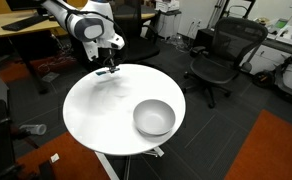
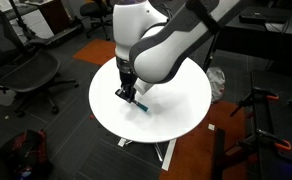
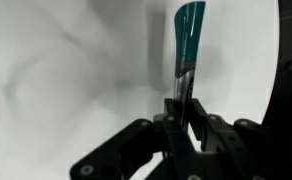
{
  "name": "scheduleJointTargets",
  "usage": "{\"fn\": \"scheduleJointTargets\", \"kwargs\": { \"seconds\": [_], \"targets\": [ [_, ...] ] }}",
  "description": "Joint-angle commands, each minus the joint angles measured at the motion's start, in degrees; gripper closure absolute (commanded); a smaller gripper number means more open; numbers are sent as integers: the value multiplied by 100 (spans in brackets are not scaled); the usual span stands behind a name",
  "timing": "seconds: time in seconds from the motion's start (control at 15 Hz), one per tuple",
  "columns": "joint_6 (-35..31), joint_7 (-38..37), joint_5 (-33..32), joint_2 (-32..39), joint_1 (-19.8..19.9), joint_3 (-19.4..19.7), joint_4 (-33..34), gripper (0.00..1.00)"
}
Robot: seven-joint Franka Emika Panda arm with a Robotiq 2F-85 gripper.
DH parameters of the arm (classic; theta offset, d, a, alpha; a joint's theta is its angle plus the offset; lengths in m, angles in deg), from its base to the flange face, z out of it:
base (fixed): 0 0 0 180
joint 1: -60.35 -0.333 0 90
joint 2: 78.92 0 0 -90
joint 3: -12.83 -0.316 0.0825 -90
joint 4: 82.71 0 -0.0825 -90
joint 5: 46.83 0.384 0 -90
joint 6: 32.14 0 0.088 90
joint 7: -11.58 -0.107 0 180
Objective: Move the green marker to the left
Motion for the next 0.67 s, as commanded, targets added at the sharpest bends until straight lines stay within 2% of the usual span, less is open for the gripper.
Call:
{"fn": "scheduleJointTargets", "kwargs": {
  "seconds": [0.0, 0.6],
  "targets": [
    [137, 141, -73, 44, 20, -60, 157, 95],
    [167, 193, -250, 389, 4, 12, 490, 95]
  ]
}}
